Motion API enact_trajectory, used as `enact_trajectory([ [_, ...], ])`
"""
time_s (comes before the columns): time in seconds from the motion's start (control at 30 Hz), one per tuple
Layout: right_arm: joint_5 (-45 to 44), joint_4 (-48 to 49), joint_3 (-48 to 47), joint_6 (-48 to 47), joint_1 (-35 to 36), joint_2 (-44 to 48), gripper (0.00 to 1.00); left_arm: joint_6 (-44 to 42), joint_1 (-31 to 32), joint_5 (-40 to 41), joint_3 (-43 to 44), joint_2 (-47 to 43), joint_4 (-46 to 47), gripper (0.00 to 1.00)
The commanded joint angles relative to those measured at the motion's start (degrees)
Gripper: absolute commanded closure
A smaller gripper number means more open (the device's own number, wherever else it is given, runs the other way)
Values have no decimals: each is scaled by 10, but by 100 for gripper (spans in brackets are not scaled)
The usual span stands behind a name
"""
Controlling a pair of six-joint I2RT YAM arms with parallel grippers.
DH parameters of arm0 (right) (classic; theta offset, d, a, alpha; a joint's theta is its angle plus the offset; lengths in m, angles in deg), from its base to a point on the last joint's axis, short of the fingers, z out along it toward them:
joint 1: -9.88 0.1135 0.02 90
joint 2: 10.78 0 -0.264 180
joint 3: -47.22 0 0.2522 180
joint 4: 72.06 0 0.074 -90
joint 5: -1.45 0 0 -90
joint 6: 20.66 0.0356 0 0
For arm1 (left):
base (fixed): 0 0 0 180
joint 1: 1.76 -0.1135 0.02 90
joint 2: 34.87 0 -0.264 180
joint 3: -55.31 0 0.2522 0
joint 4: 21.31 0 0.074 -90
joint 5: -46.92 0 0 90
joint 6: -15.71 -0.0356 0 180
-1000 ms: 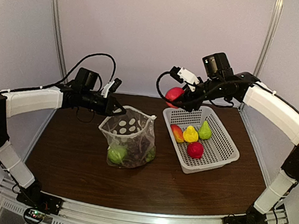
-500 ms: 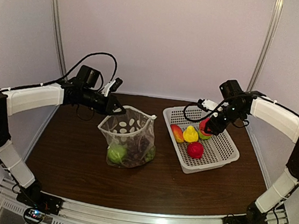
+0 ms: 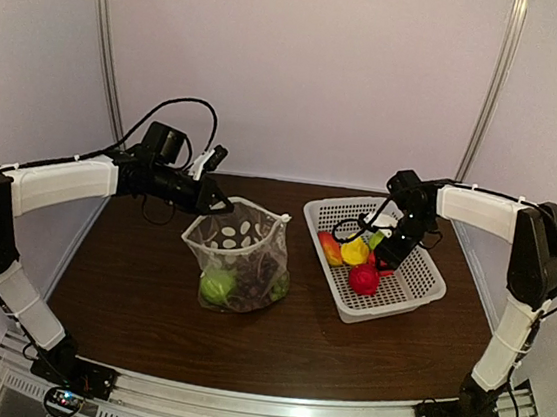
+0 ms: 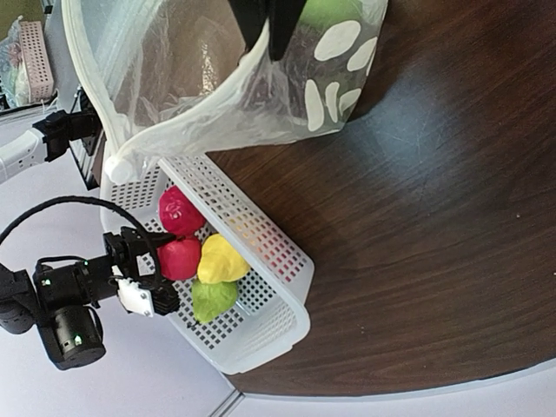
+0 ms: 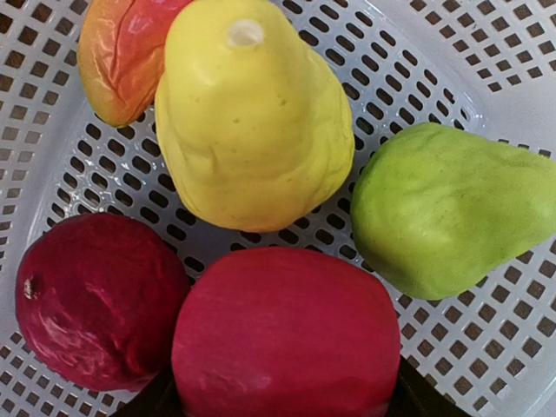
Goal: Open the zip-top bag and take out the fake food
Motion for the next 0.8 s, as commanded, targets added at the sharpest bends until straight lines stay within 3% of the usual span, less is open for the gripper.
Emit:
enact_trajectory([
  [0.0,-5,-14,-26,18,-5,-12,43,-5,-4,7,-10,-18,7,100],
  [0.17,-12,-12,-28,25,-9,-35,32,-2,-4,7,-10,-19,7,100],
  [0.27,-12,-28,-47,31,-12,-37,11,-2,-4,7,-7,-20,7,100],
  [0.6,46,-100,-150,46,-7,15,7,-4,-3,5,-13,-25,7,100],
  [0.77,92,-102,-188,23,38,23,11,-3,2,7,-11,-24,12,100],
])
